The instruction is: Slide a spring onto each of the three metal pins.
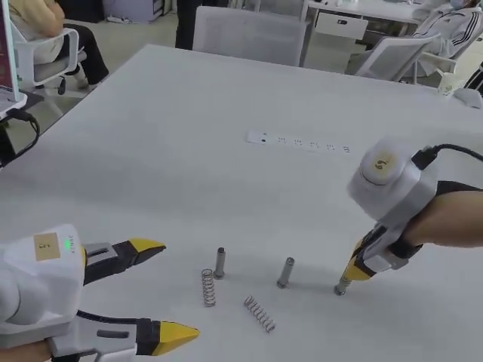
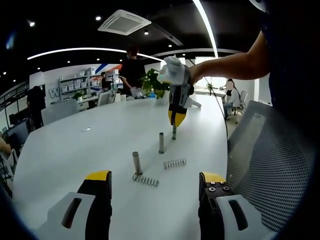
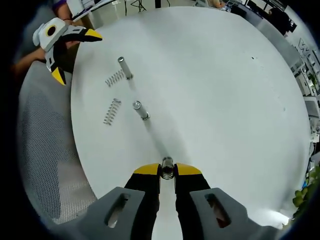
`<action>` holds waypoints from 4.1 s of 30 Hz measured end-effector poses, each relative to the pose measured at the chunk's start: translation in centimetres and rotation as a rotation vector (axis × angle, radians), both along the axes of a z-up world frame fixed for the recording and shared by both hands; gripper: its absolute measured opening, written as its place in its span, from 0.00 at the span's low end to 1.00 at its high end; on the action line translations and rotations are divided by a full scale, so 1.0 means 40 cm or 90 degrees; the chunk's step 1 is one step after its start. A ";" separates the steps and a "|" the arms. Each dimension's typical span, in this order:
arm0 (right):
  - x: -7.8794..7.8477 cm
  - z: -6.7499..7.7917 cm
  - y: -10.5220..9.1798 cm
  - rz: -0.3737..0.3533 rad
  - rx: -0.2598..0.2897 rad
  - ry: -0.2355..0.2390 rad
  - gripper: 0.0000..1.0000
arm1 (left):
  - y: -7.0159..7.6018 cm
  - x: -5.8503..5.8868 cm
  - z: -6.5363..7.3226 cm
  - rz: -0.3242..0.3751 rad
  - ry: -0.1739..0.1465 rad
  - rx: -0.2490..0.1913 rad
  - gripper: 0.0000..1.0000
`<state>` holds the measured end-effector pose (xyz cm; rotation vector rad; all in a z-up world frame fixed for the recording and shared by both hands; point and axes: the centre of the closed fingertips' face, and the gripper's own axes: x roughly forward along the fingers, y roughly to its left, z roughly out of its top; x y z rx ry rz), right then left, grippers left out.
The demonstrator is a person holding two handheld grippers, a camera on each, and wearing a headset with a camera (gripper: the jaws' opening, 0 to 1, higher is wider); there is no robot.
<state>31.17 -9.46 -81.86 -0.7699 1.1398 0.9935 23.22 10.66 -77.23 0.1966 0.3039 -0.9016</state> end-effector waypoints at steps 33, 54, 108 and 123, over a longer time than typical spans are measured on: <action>0.019 -0.031 0.010 -0.015 0.026 -0.015 0.18 | 0.002 -0.004 -0.006 0.000 0.004 0.002 0.65; -0.001 0.034 -0.009 -0.037 0.072 -0.059 0.24 | -0.006 -0.002 -0.008 -0.008 0.002 0.003 0.64; -0.193 -0.029 0.253 0.029 0.137 0.006 0.22 | -0.006 -0.014 0.000 -0.011 0.001 -0.002 0.61; -0.176 -0.091 0.260 -0.006 0.114 0.014 0.19 | -0.006 -0.012 -0.005 -0.013 0.006 -0.002 0.60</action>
